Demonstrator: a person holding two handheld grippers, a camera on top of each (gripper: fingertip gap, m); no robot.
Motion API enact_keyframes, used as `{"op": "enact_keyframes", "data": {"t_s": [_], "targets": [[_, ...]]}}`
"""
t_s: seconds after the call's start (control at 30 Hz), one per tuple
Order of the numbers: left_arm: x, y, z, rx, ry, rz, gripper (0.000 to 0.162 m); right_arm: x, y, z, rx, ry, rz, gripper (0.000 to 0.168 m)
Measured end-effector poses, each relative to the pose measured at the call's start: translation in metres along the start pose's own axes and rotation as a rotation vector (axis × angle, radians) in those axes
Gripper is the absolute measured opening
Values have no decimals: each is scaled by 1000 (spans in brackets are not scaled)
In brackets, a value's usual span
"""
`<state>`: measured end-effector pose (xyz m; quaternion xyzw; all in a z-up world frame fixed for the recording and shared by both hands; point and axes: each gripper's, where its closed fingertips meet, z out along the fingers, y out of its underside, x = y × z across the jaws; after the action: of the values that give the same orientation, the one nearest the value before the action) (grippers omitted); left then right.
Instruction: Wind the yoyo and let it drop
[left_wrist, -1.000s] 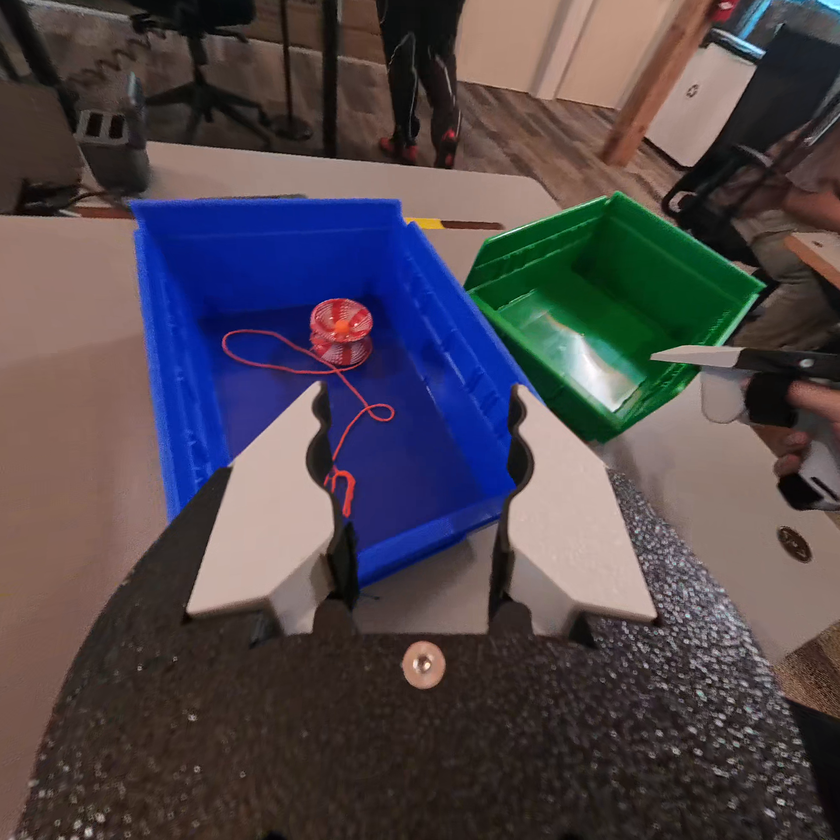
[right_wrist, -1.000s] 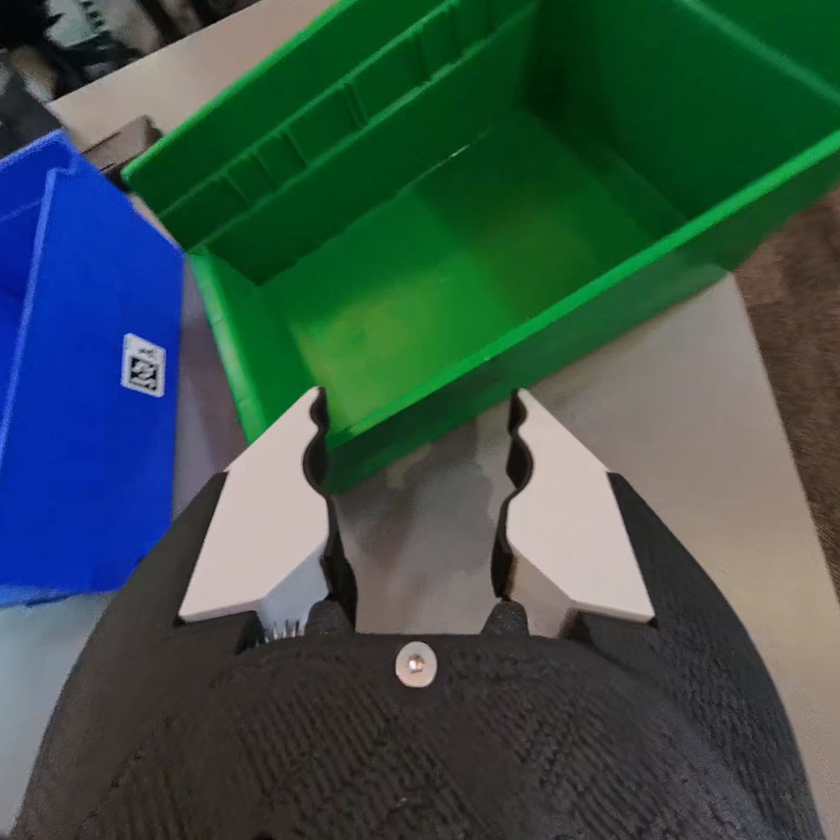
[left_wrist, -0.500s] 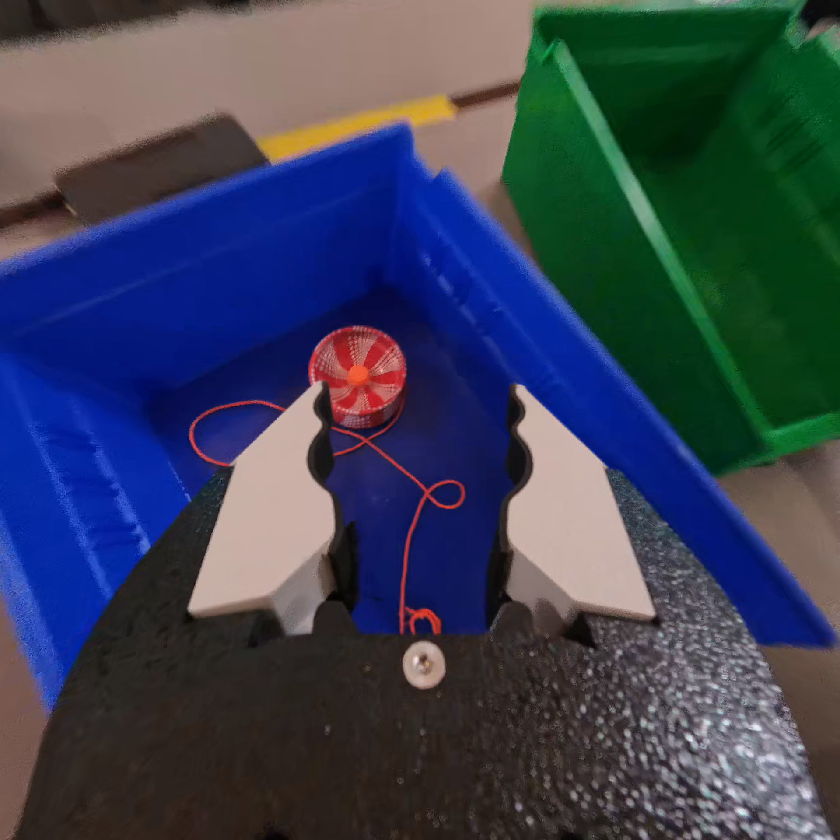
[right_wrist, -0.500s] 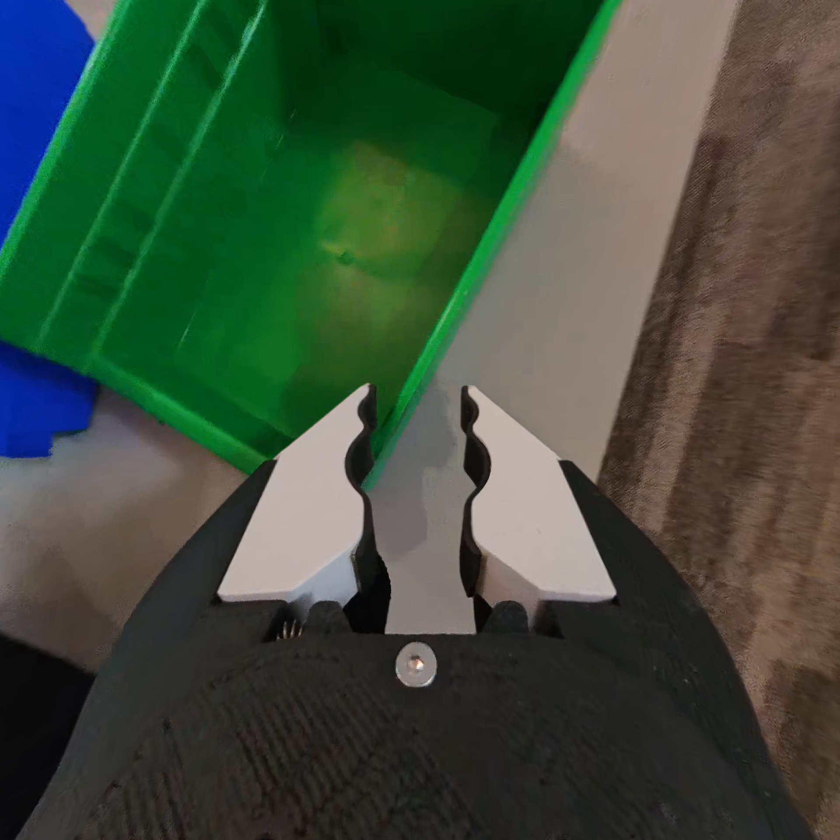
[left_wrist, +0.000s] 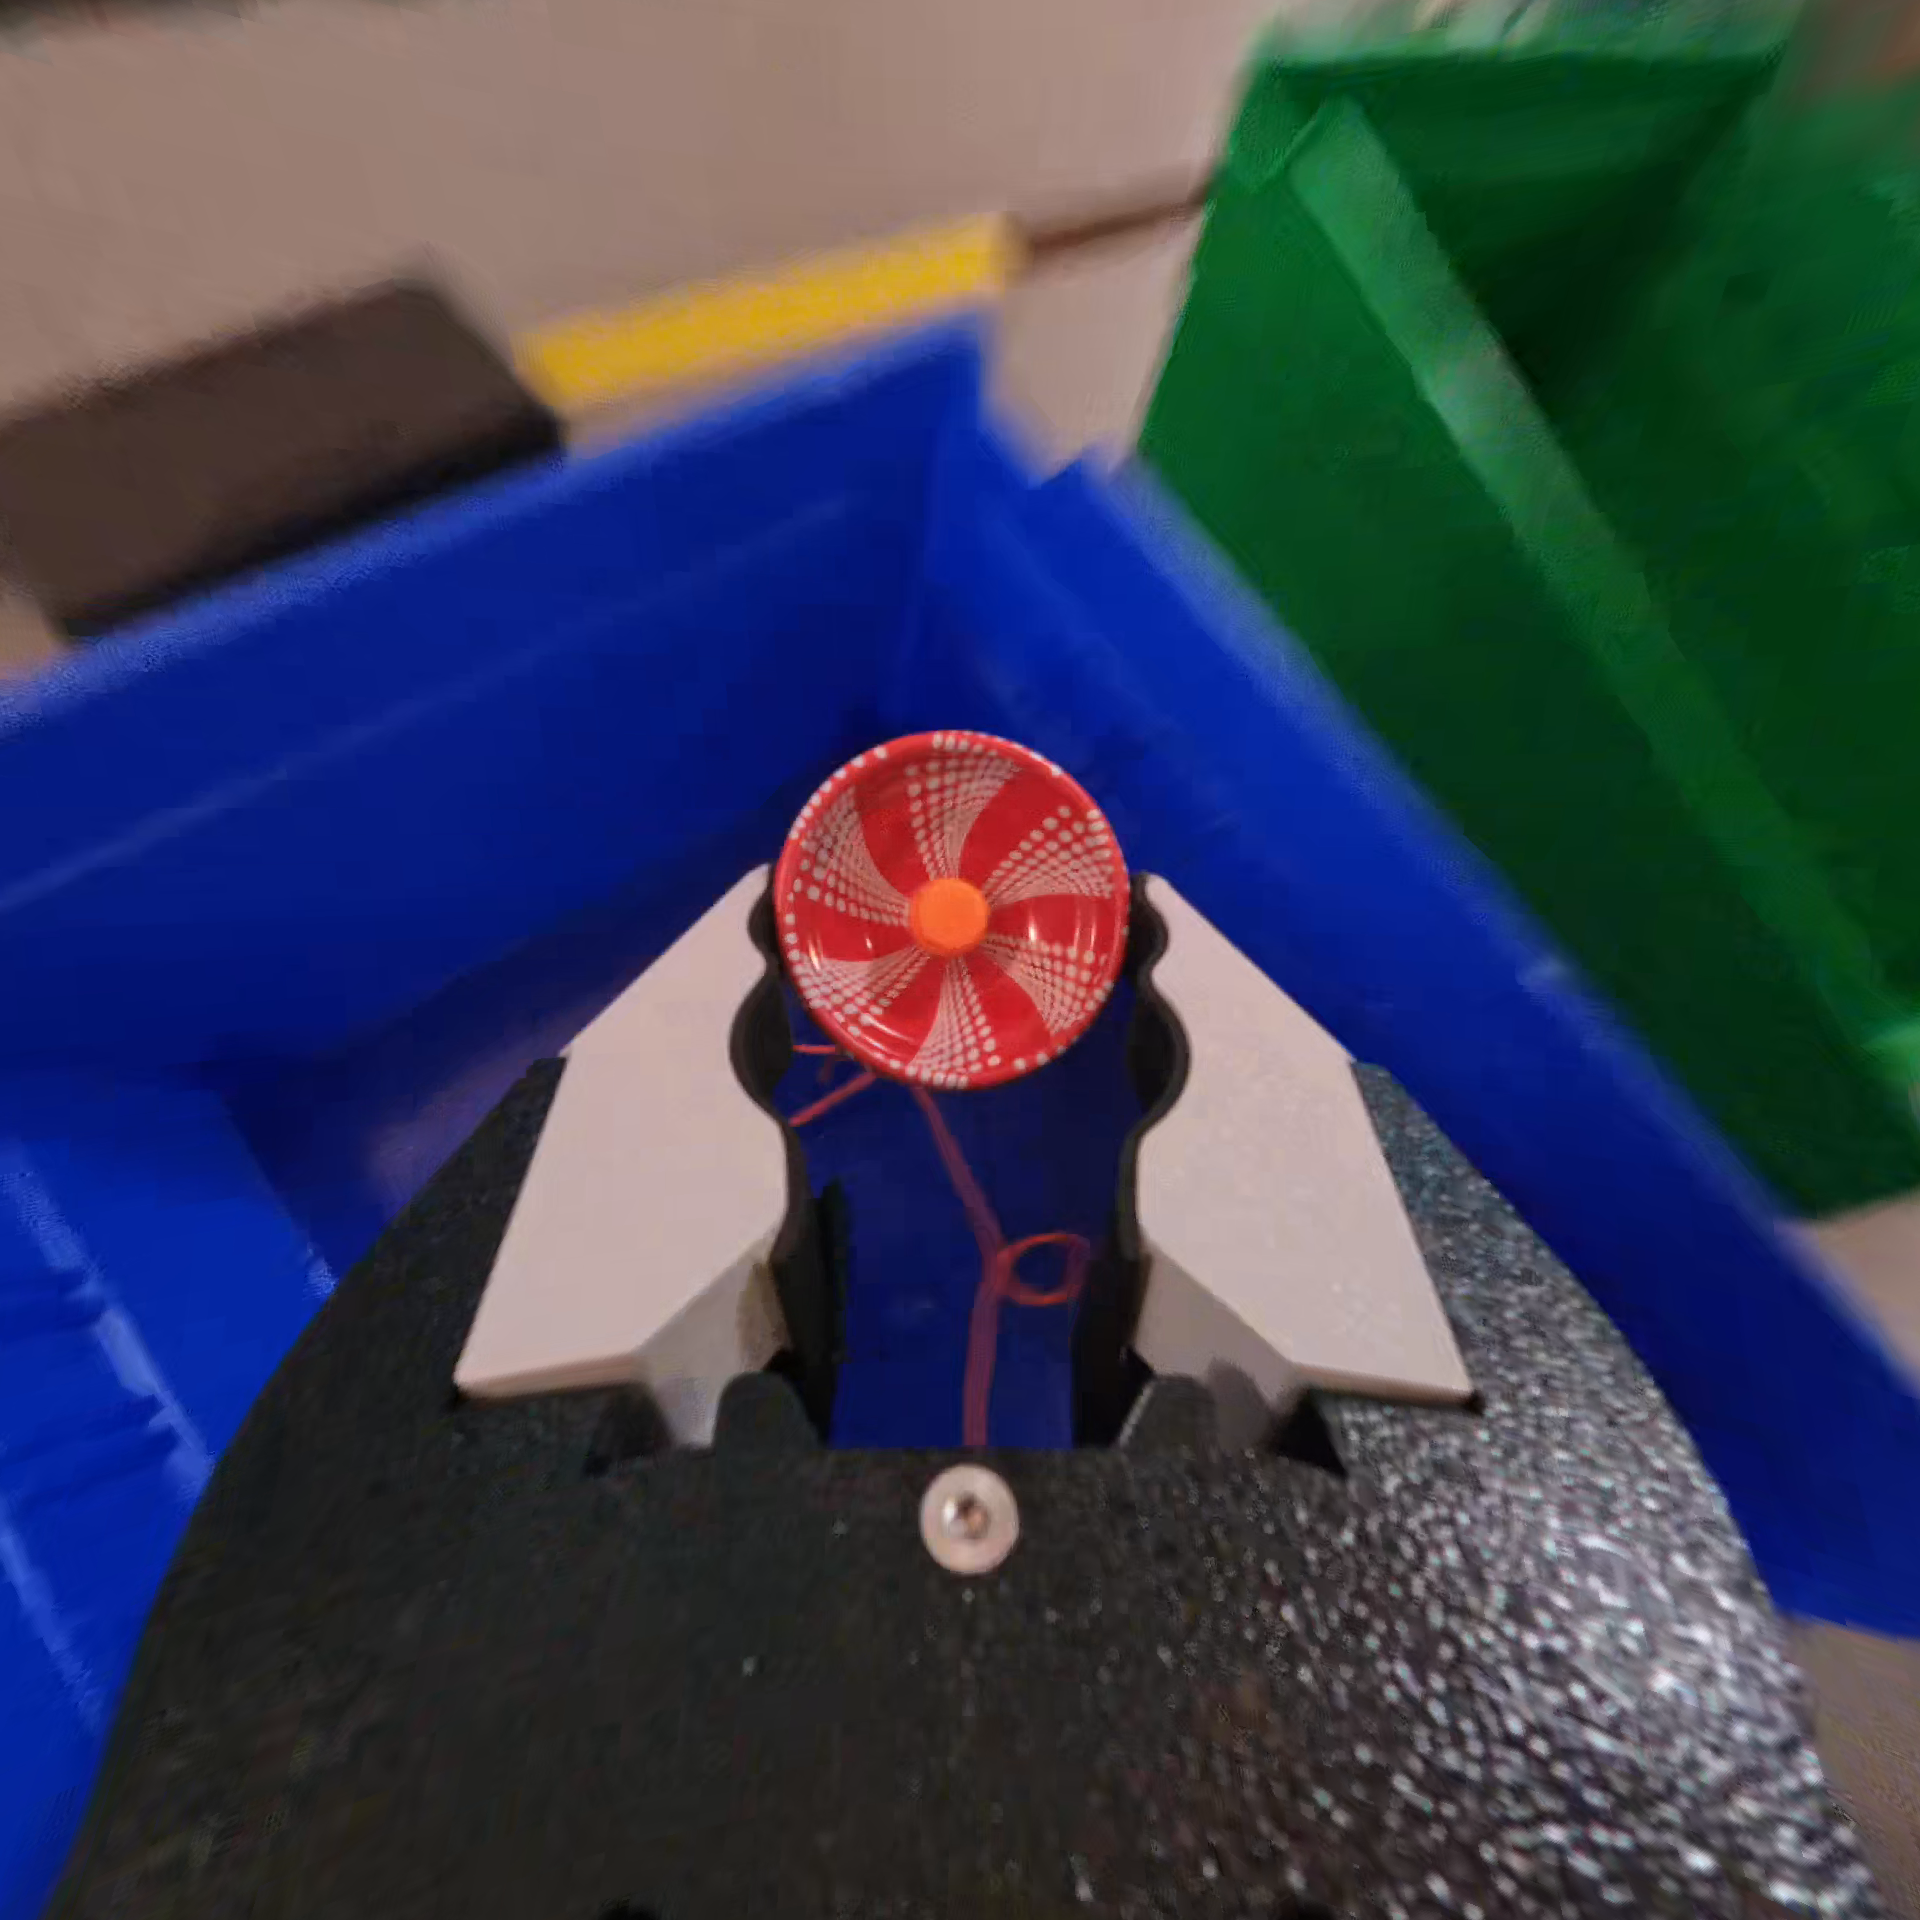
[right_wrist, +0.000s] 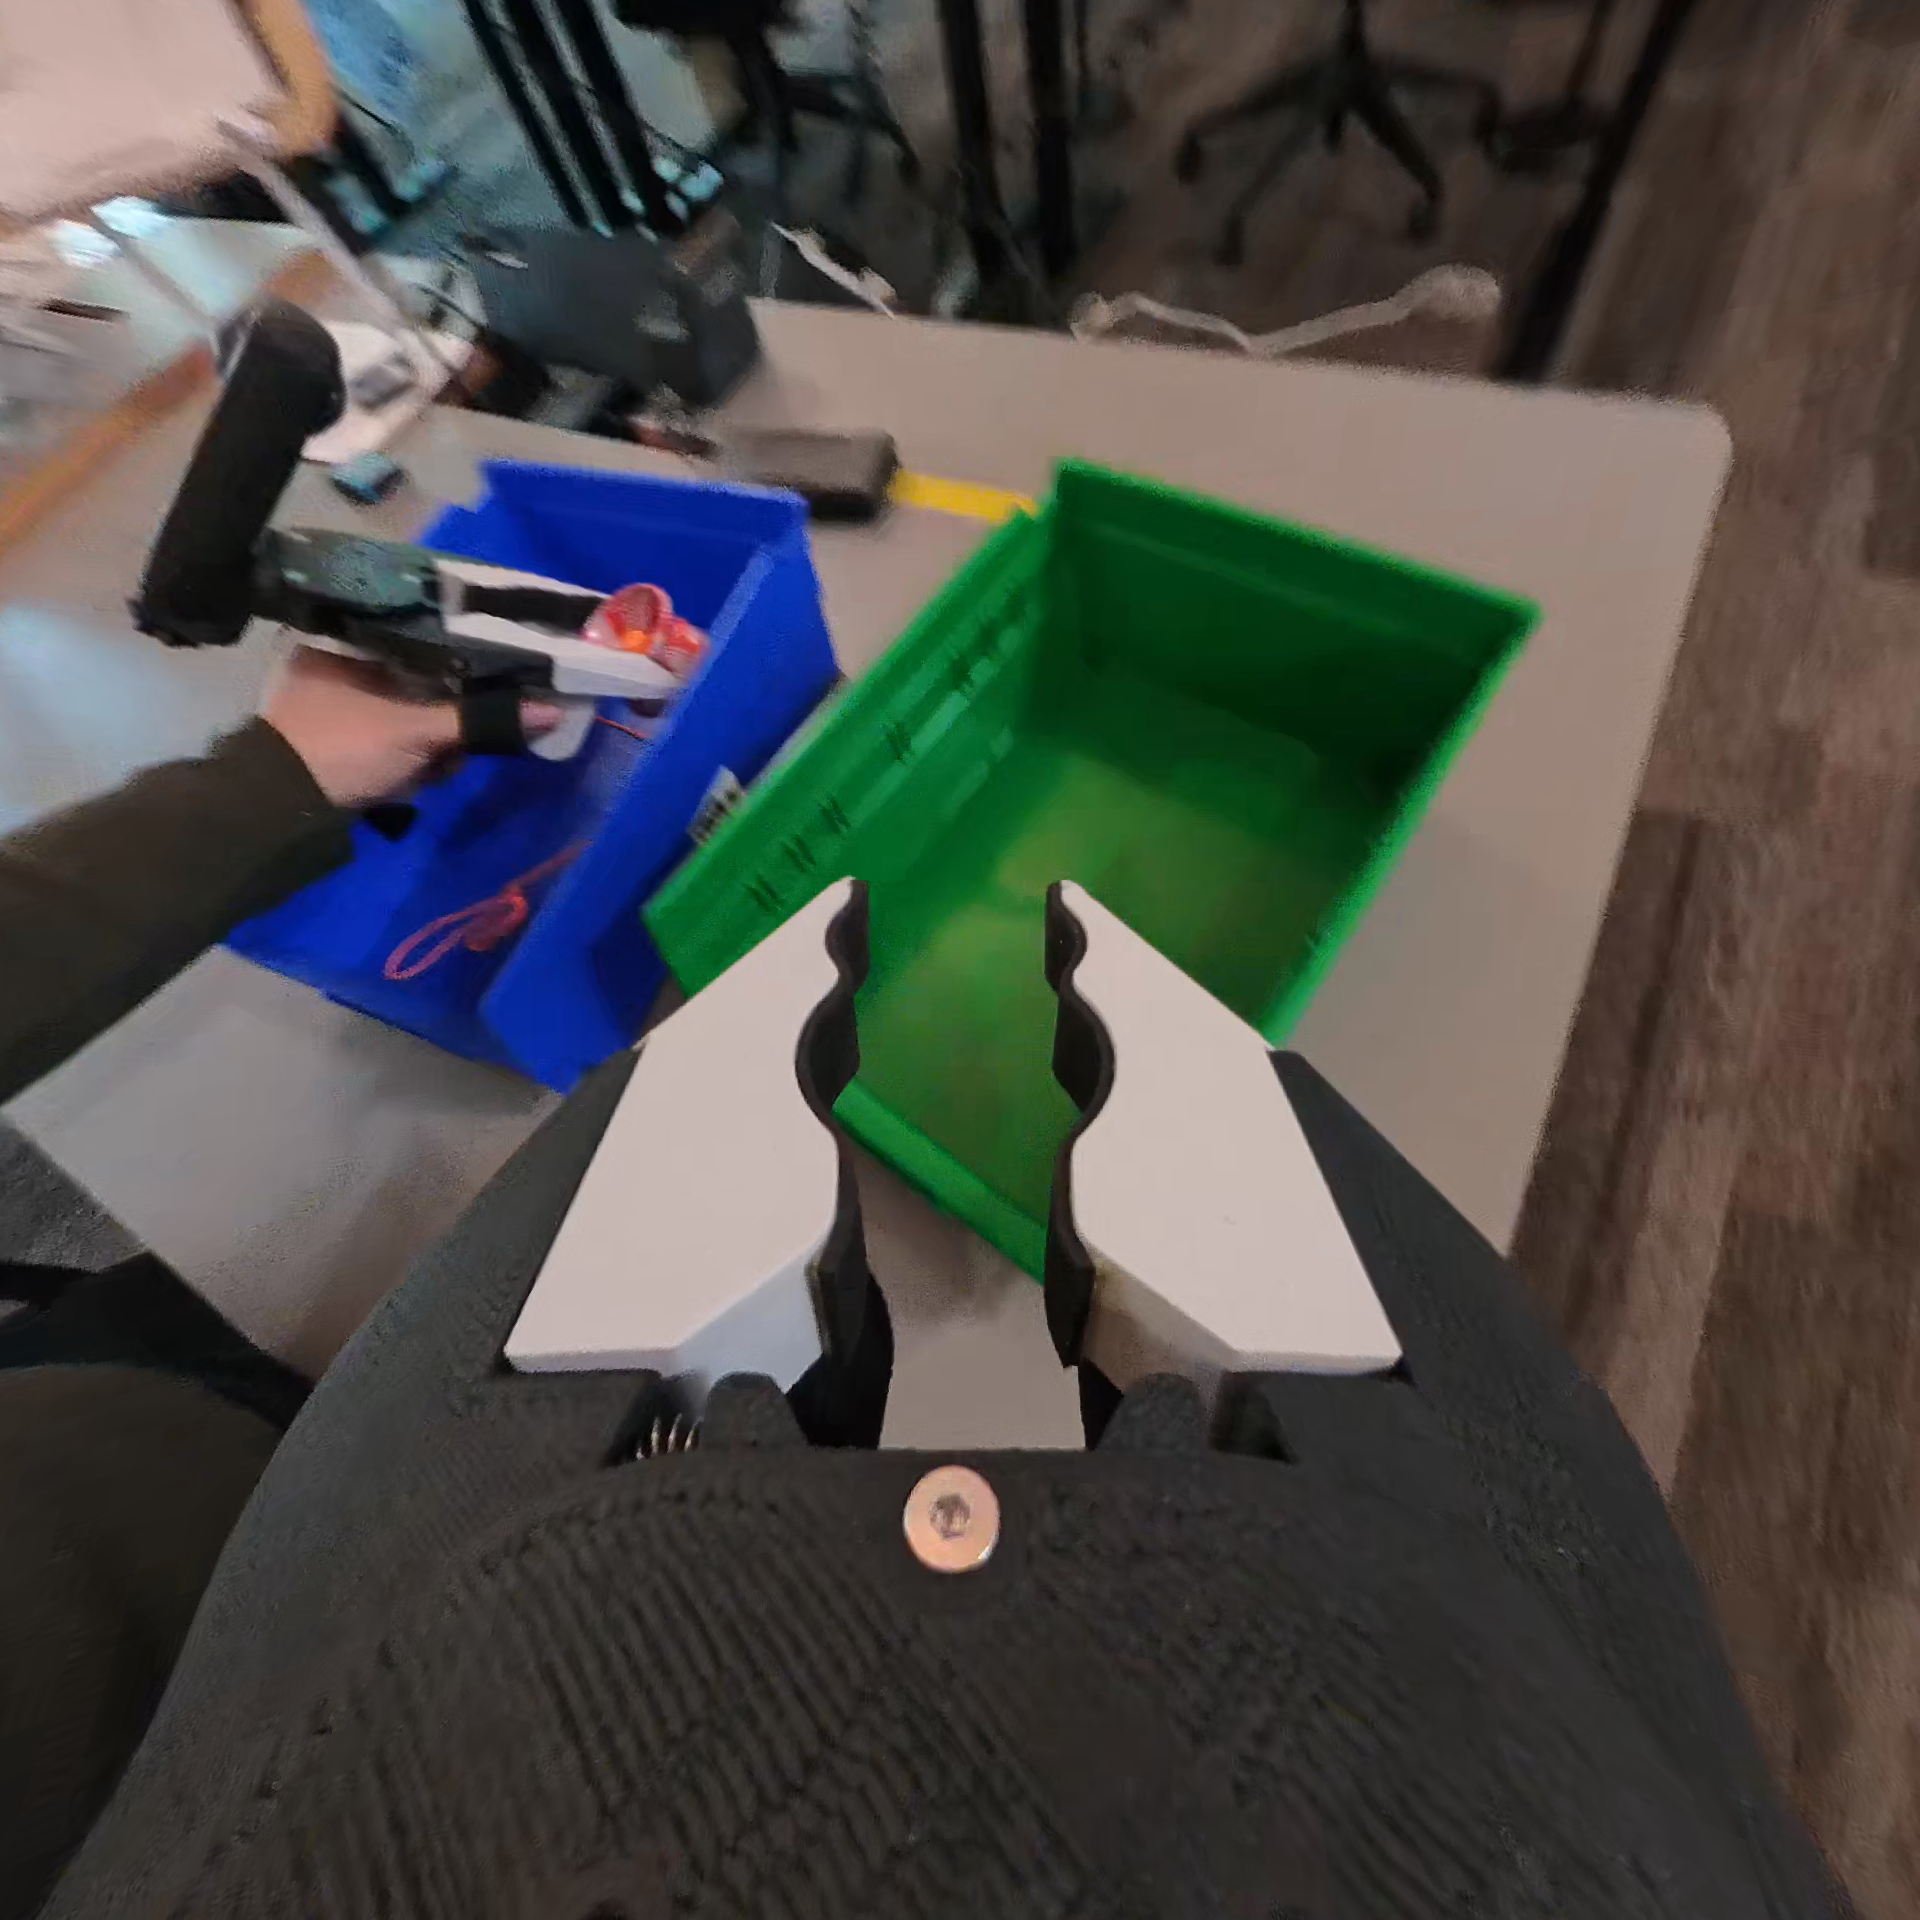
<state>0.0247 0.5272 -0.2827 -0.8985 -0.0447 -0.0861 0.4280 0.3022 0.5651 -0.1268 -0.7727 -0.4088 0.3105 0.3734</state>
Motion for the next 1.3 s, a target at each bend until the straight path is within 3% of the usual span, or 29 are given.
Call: {"op": "enact_keyframes", "data": {"t_s": [0.13, 0.23, 0.37, 0.47, 0.7, 0.87, 0.97, 1.0, 1.07, 1.1, 1.13, 1.17, 1.2, 1.23, 1.3], "targets": [[81, -80, -94, 482, 374, -39, 63, -66, -49, -6, 133, -248, -74, 28], [136, -117, -172, 714, 710, -89, 63, -116, -78, -13, 209, -499, 16, 28], [190, -130, -222, 779, 915, 7, 62, -164, -104, -30, 197, -877, 315, 26], [220, -133, -243, 807, 991, 101, 62, -176, -110, -37, 139, -1006, 455, 28], [266, -131, -240, 763, 1016, 265, 62, -171, -110, -67, 139, -1007, 440, 21], [290, -138, -231, 754, 1044, 290, 62, -141, -109, -98, 201, -1017, 520, 31], [311, -134, -221, 702, 1047, 359, 63, -136, -100, -108, 209, -937, 452, 32], [320, -132, -218, 686, 1052, 383, 63, -136, -98, -112, 208, -925, 428, 29], [337, -136, -214, 672, 1064, 404, 63, -133, -96, -122, 232, -886, 378, 7], [343, -140, -213, 686, 1055, 397, 62, -127, -97, -126, 261, -845, 366, 6], [348, -147, -211, 707, 1015, 369, 65, -121, -98, -131, 286, -814, 352, 4], [352, -158, -208, 735, 982, 310, 81, -115, -100, -135, 328, -763, 333, 2], [358, -164, -204, 713, 980, 250, 109, -108, -102, -142, 369, -710, 313, 1], [369, -163, -195, 644, 995, 217, 120, -101, -104, -152, 408, -668, 289, 1], [396, -155, -183, 524, 1061, 214, 109, -88, -110, -174, 487, -578, 246, 1]]}}
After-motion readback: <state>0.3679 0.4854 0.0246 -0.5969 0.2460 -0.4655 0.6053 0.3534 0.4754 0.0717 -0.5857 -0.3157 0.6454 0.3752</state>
